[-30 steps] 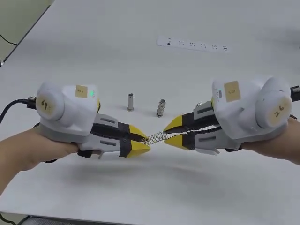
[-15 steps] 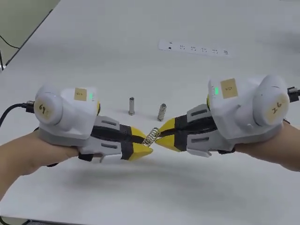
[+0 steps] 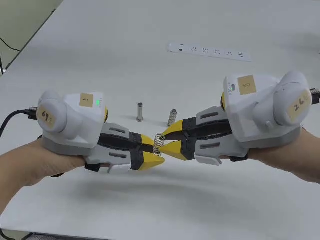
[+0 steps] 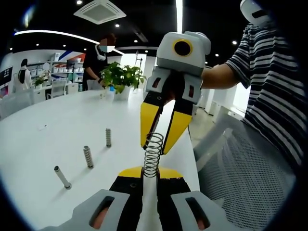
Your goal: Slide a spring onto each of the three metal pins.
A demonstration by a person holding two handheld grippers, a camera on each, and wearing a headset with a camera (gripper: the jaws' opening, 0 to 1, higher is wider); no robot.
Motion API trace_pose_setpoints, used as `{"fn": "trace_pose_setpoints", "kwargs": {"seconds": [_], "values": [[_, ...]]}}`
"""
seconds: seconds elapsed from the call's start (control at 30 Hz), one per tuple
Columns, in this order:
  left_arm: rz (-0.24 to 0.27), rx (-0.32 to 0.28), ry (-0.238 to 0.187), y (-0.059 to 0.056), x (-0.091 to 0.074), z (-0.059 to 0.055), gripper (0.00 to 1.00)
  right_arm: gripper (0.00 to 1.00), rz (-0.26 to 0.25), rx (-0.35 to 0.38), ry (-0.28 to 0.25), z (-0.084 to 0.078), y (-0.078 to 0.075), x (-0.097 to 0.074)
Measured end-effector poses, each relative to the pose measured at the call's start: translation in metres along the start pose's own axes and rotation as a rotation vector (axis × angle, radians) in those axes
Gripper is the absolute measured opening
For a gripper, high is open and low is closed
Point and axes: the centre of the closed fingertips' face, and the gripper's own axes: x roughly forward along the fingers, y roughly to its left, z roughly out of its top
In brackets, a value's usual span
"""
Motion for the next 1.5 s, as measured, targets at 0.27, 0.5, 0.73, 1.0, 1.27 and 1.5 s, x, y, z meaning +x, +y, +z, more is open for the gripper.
{"fn": "trace_pose_setpoints", "kwargs": {"seconds": [0.27,0.5,0.73,1.0,1.27,1.5], "values": [[0.002,0.007,0.000,-0.002,0.000,0.000,0.01,0.08,0.005,0.048,-0.043,0.008,0.003,0.002],[0.015,0.004,0.002,-0.002,-0.002,-0.002,0.01,0.08,-0.011,0.052,-0.045,0.007,0.004,0.002],[0.039,-0.015,-0.011,0.001,-0.002,0.001,0.03,0.07,-0.017,0.058,-0.042,0.009,0.002,0.002],[0.058,-0.021,-0.017,0.004,-0.003,0.001,0.12,0.07,-0.031,0.057,-0.036,0.009,-0.003,0.001],[0.079,-0.031,-0.021,0.009,-0.009,0.000,0.14,0.08,-0.034,0.057,-0.033,0.008,-0.004,0.002],[0.097,-0.039,-0.023,0.012,-0.013,0.000,0.17,0.08,-0.041,0.059,-0.031,0.008,-0.007,0.002]]}}
